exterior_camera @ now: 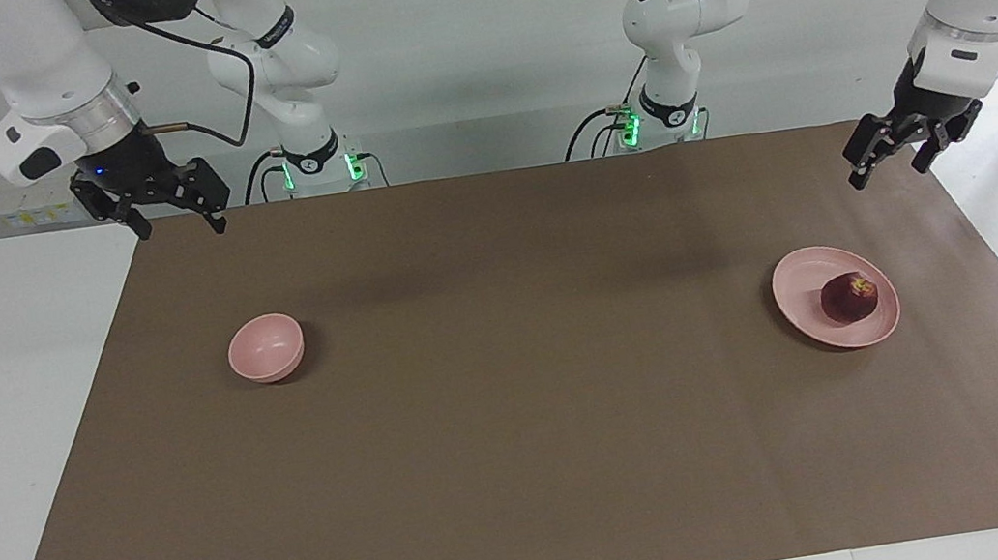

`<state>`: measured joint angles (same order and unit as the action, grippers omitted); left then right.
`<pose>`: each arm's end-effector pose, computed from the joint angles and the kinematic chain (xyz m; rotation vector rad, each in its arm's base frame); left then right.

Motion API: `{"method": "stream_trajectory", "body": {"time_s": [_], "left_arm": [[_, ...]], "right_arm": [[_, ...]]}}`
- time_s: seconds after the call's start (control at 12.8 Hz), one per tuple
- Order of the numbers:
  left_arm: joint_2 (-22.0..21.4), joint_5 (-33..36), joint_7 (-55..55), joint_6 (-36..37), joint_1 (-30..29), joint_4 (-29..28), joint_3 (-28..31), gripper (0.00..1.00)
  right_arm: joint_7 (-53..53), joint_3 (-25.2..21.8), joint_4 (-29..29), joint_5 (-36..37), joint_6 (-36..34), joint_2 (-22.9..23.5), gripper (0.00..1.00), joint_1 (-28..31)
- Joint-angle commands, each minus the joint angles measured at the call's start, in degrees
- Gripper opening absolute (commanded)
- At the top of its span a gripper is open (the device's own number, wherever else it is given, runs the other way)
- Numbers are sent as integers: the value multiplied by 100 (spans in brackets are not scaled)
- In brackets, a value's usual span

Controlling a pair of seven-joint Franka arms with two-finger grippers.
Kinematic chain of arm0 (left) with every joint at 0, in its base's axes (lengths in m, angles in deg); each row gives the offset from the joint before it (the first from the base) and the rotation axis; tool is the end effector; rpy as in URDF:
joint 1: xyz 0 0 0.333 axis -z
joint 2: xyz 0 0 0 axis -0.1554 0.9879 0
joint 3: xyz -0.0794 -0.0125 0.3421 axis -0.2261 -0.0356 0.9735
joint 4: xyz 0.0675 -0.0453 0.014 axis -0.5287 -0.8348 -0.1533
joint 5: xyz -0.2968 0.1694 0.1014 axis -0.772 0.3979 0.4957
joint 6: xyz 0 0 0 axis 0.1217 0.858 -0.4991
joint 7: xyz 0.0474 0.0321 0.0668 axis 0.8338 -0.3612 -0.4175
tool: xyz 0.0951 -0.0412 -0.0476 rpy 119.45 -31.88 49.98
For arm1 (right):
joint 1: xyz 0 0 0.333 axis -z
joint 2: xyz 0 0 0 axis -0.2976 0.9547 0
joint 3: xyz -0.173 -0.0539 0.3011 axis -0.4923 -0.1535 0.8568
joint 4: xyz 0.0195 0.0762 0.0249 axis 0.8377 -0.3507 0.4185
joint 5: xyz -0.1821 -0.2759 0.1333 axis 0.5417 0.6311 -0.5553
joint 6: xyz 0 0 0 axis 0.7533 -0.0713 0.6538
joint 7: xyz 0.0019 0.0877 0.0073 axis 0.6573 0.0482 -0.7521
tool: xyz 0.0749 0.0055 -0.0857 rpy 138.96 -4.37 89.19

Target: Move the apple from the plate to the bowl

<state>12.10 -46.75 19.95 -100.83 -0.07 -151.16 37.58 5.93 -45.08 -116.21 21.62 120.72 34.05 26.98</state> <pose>0.5310 0.0395 0.6040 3.1110 0.1653 0.1883 0.5252 -0.0074 0.6678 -3.1304 0.1589 0.0553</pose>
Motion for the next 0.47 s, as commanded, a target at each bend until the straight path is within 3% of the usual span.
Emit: {"method": "stream_trajectory", "body": {"time_s": [0.0, 0.23, 0.39], "left_arm": [[147, -16, 93, -539, -276, -297, -36, 100], [543, -16, 41, -935, -338, -341, -36, 100], [709, -16, 58, -1267, -400, -673, -36, 100]], "right_arm": [[4, 32, 110, -1, -109, 42, 100, 36], [-5, 32, 102, 42, -39, 43, 100, 27], [4, 32, 58, 78, 49, 42, 100, 18]]}}
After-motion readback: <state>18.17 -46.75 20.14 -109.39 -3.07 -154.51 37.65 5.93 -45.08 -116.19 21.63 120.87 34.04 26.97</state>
